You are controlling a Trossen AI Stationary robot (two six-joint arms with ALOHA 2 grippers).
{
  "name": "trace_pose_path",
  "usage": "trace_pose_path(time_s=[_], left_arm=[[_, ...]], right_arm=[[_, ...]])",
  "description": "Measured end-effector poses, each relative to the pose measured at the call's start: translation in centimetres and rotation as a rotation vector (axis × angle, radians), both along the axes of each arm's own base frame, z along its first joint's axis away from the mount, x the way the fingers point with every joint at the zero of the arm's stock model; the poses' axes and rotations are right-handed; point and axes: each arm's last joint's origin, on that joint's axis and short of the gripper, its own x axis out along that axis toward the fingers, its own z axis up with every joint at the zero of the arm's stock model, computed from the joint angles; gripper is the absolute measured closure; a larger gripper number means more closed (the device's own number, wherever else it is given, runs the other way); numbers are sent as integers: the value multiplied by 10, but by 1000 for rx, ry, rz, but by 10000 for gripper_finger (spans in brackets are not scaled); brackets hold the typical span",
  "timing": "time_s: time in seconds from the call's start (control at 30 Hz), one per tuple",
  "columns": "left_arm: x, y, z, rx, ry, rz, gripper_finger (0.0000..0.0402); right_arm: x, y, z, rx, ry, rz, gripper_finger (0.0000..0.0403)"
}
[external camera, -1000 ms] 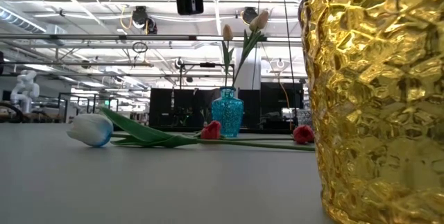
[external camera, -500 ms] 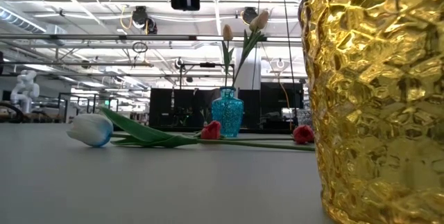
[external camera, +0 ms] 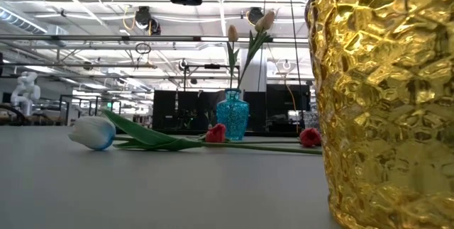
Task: Sort flowers into vase by color
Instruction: Put the right red flower into the transparent vase
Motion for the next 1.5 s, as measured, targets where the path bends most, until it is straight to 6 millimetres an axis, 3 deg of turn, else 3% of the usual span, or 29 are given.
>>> trace_pose_path(time_s=[0.63, 1.07, 1.5], left_arm=[[0, -3, 1, -21, -3, -7, 401], [0, -2, 1, -18, 0, -5, 401], [0, -2, 0, 4, -5, -8, 401]], right_arm=[[2, 6, -2, 121, -39, 77, 294], [36, 29, -39, -82, 53, 64, 294], [39, 41, -29, -116, -8, 93, 294]])
